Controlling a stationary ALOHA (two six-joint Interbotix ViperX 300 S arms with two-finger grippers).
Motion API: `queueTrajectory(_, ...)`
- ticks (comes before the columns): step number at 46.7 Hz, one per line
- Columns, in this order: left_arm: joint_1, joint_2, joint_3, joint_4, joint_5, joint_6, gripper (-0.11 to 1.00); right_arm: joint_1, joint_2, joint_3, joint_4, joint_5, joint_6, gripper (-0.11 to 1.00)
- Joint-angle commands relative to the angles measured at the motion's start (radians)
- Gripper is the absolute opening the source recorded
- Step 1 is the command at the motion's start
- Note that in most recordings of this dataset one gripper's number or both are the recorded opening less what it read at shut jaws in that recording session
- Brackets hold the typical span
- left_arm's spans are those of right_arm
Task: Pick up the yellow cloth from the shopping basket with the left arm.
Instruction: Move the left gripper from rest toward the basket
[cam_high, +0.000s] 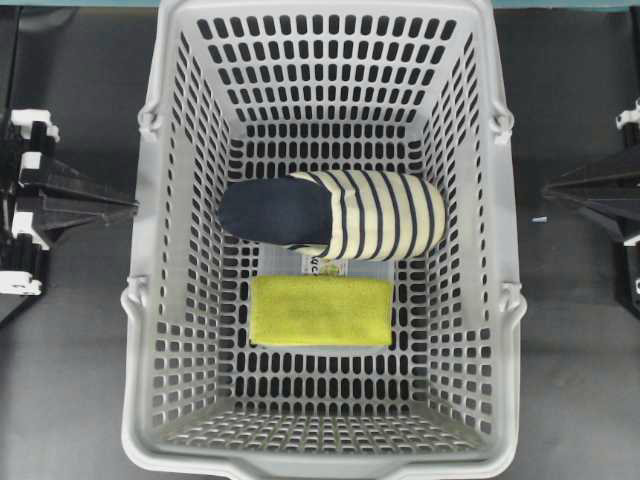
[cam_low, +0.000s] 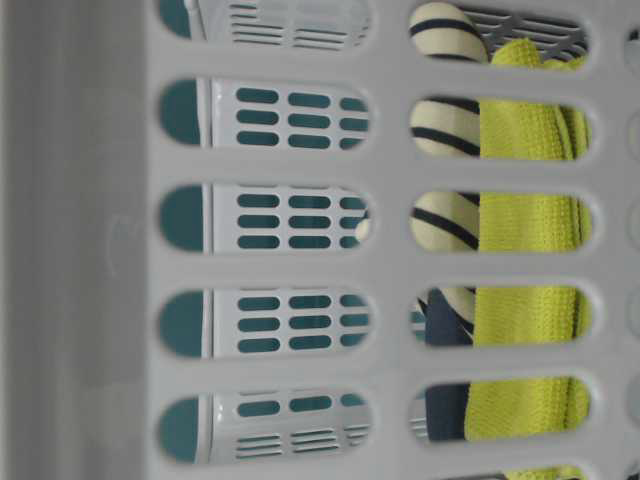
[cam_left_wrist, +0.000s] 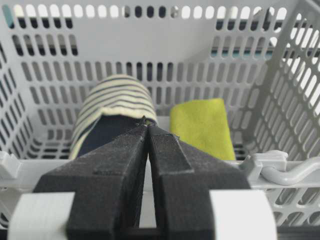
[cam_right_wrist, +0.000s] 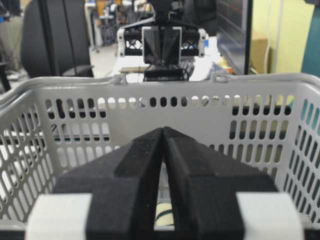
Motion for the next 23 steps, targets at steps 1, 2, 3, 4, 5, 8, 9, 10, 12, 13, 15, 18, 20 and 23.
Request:
queueTrajectory(1, 0.002, 0.008, -0.074, 0.041, 0.067, -0.020, 0.06, 0.003, 0.005, -0.021, 0.005, -0.006, 0.008, 0.00)
queueTrajectory(2, 0.002, 0.011, -0.087, 0.040, 0.091, -0.023, 0.05, 0.003, 0.003, -0.021, 0.006, -0.003, 0.008, 0.00)
queueTrajectory(3, 0.002, 0.011, -0.101, 0.040, 0.118, -0.026, 0.04, 0.002, 0.003, -0.021, 0.008, 0.000, 0.008, 0.00)
queueTrajectory(4, 0.002, 0.015, -0.117, 0.040, 0.144, -0.031, 0.01, 0.003, 0.003, -0.021, 0.008, 0.005, 0.009, 0.00)
queueTrajectory(5, 0.003, 0.021, -0.141, 0.040, 0.192, -0.037, 0.00, 0.003, 0.003, -0.023, 0.008, 0.014, 0.014, 0.00)
queueTrajectory(8, 0.002, 0.040, -0.190, 0.040, 0.295, -0.049, 0.00, 0.003, 0.003, -0.029, 0.008, 0.038, 0.026, 0.00)
queueTrajectory(9, 0.002, 0.048, -0.207, 0.040, 0.331, -0.054, 0.00, 0.002, 0.003, -0.031, 0.008, 0.048, 0.031, 0.00)
queueTrajectory(10, 0.002, 0.055, -0.227, 0.040, 0.368, -0.057, 0.00, 0.002, 0.003, -0.034, 0.008, 0.060, 0.035, 0.00)
queueTrajectory(12, 0.002, 0.077, -0.262, 0.040, 0.428, -0.063, 0.00, 0.000, 0.003, -0.041, 0.008, 0.084, 0.041, 0.00)
queueTrajectory(13, 0.002, 0.094, -0.291, 0.040, 0.468, -0.064, 0.00, 0.000, 0.003, -0.048, 0.008, 0.104, 0.046, 0.00)
queueTrajectory(15, 0.000, 0.118, -0.330, 0.041, 0.511, -0.063, 0.00, 0.000, 0.003, -0.054, 0.008, 0.132, 0.044, 0.00)
queueTrajectory(18, 0.000, 0.158, -0.385, 0.040, 0.554, -0.063, 0.00, 0.000, 0.003, -0.066, 0.008, 0.184, 0.044, 0.00)
queueTrajectory(20, -0.002, 0.193, -0.426, 0.041, 0.584, -0.061, 0.00, 0.000, 0.003, -0.075, 0.008, 0.236, 0.044, 0.00)
queueTrajectory(23, -0.009, 0.239, -0.472, 0.041, 0.627, -0.061, 0.00, 0.000, 0.002, -0.084, 0.008, 0.285, 0.043, 0.00)
